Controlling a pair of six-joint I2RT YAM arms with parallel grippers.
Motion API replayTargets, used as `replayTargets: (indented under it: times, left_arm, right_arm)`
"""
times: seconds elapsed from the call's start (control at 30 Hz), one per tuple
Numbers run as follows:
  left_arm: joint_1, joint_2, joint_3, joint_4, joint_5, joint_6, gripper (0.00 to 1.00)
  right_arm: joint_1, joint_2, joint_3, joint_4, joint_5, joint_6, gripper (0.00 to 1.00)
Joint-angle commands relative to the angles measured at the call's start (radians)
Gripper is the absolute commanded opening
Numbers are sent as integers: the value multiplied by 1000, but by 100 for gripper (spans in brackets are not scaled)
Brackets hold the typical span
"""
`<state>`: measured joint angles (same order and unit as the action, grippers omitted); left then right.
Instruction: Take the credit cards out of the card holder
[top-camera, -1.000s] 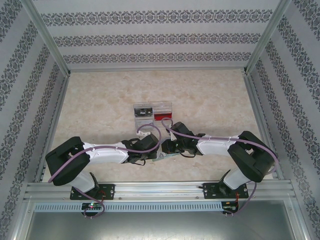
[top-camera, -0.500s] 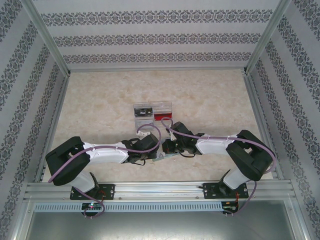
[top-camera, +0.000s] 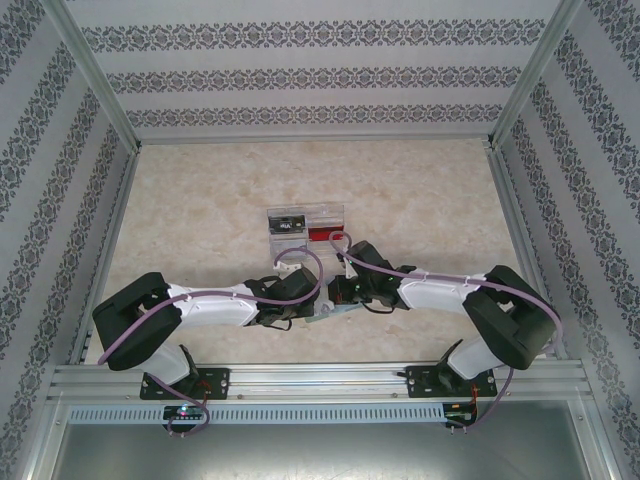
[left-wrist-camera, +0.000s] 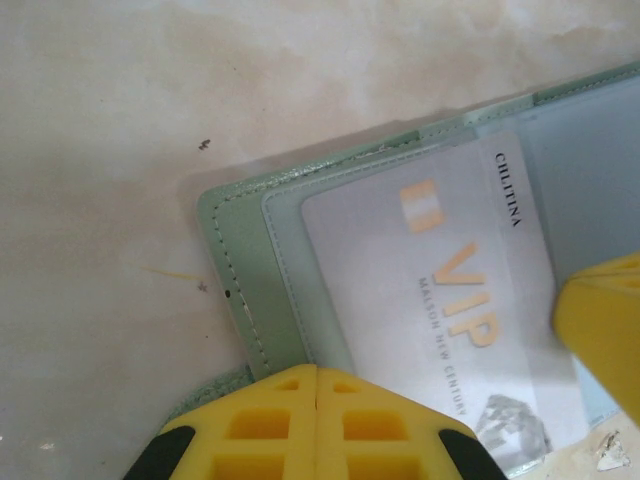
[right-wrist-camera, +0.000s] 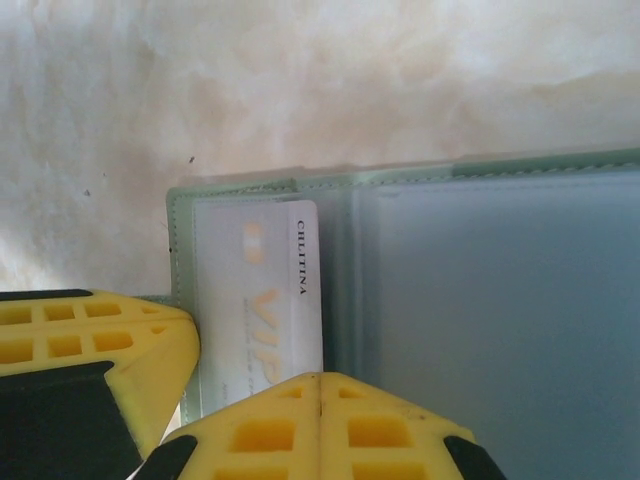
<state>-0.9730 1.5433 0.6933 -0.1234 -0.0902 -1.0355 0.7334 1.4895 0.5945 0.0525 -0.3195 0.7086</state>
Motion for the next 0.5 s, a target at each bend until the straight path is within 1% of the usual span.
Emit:
replayTargets:
  times: [0.0,0.37,0.4,0.47]
  left_arm:
    - [8,31,3,-59,-8,-21,1]
    - [10,30,14,-70,-8,-13,1]
    - [9,31,15,-69,-7,-12,1]
    - [9,33,17,-66,-3,-11,1]
  right_arm:
    - [-26,-21,-23,-29,10,-9,0]
    - [-78,-67,-61,-17,-13,-18,0]
    - [-78,-72,-61,-11,-22,-23,3]
    - [-79,-74,-55,-10,-34,-33,19]
